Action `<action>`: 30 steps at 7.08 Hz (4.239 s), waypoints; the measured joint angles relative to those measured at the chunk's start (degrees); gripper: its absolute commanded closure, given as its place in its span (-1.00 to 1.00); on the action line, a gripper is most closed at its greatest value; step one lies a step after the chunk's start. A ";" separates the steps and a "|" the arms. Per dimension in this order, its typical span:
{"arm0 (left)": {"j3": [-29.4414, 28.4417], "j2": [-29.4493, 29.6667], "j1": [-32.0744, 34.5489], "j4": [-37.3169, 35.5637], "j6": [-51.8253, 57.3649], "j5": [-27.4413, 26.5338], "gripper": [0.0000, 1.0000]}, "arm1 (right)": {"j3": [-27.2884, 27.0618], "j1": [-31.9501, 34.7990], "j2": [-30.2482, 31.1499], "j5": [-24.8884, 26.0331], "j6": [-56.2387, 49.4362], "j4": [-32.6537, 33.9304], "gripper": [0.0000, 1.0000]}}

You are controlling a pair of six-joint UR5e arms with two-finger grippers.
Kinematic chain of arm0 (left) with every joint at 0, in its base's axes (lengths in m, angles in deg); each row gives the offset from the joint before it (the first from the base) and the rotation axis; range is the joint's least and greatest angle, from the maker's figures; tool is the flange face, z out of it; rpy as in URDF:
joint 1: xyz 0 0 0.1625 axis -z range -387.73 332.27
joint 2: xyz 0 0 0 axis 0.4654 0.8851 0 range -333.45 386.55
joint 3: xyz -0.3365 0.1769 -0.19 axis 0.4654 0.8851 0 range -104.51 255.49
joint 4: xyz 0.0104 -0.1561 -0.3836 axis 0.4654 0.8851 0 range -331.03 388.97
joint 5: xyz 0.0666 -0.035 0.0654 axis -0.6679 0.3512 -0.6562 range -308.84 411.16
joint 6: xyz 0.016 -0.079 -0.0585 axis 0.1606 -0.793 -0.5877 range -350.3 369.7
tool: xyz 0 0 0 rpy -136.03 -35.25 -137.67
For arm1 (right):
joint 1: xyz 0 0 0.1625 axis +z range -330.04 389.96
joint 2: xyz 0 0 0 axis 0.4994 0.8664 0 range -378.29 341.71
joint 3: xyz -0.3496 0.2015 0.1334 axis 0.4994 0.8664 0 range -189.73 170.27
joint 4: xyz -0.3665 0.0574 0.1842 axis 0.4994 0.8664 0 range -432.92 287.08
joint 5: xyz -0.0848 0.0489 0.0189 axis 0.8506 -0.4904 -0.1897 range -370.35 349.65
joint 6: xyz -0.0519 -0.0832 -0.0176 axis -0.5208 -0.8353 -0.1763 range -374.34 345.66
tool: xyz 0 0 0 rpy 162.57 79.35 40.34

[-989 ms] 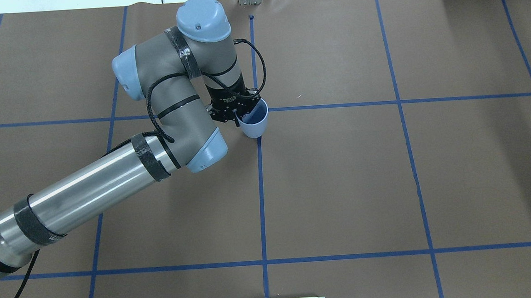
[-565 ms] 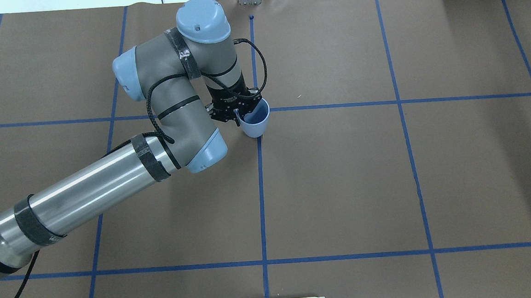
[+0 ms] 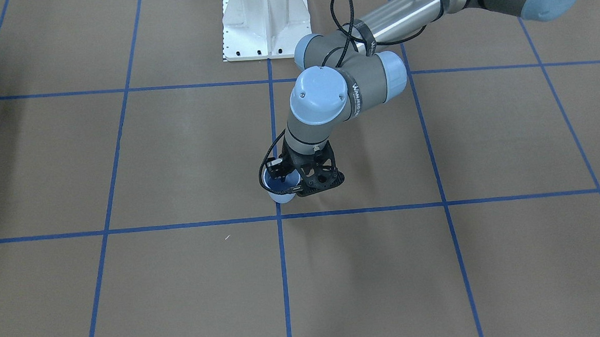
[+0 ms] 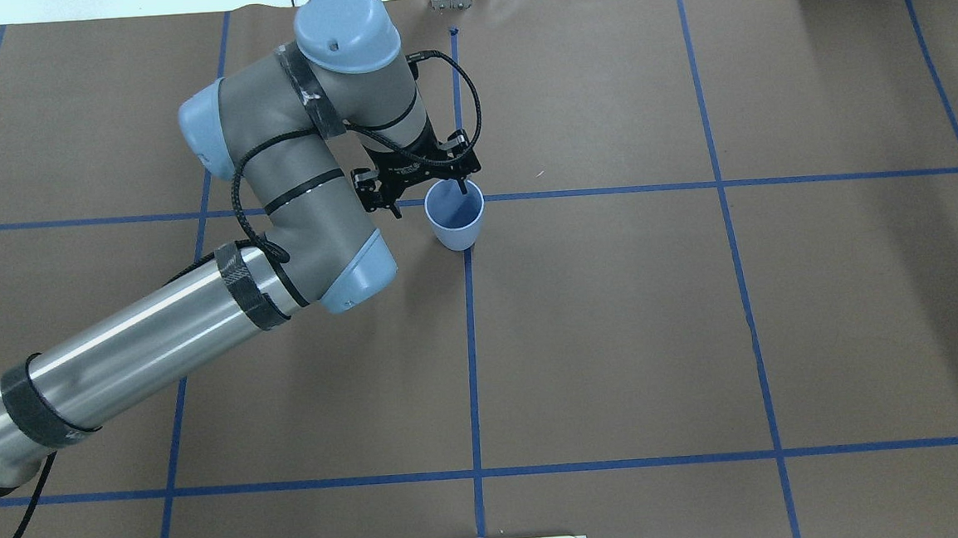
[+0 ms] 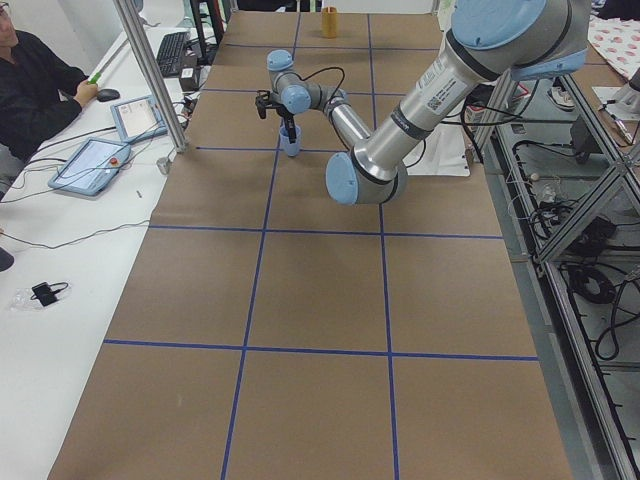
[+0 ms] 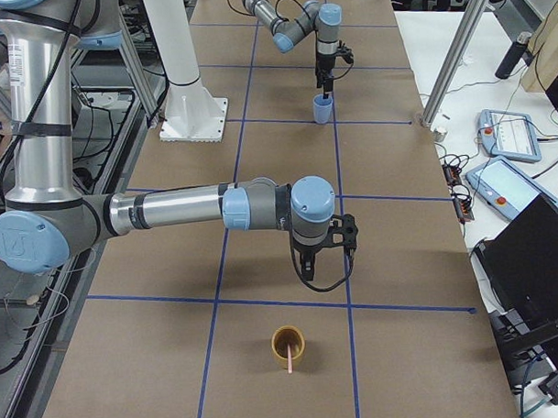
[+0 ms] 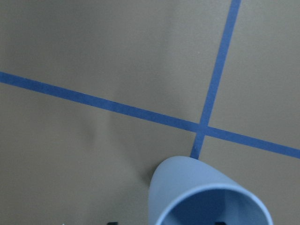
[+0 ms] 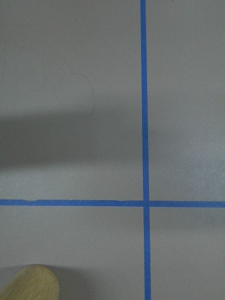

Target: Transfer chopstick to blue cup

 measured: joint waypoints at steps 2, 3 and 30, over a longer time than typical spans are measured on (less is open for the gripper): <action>11.26 -1.63 3.84 -12.06 1.62 0.16 -0.96 | 0.75 2.47 0.31 1.51 -3.08 0.02 -1.00; 14.28 -2.69 5.22 -14.92 3.43 0.18 -0.96 | 2.45 4.13 0.41 3.44 -6.35 0.10 -1.00; 18.73 -3.66 11.86 -16.61 5.03 8.02 -0.96 | 24.65 14.10 -3.57 13.19 12.21 -8.36 -1.00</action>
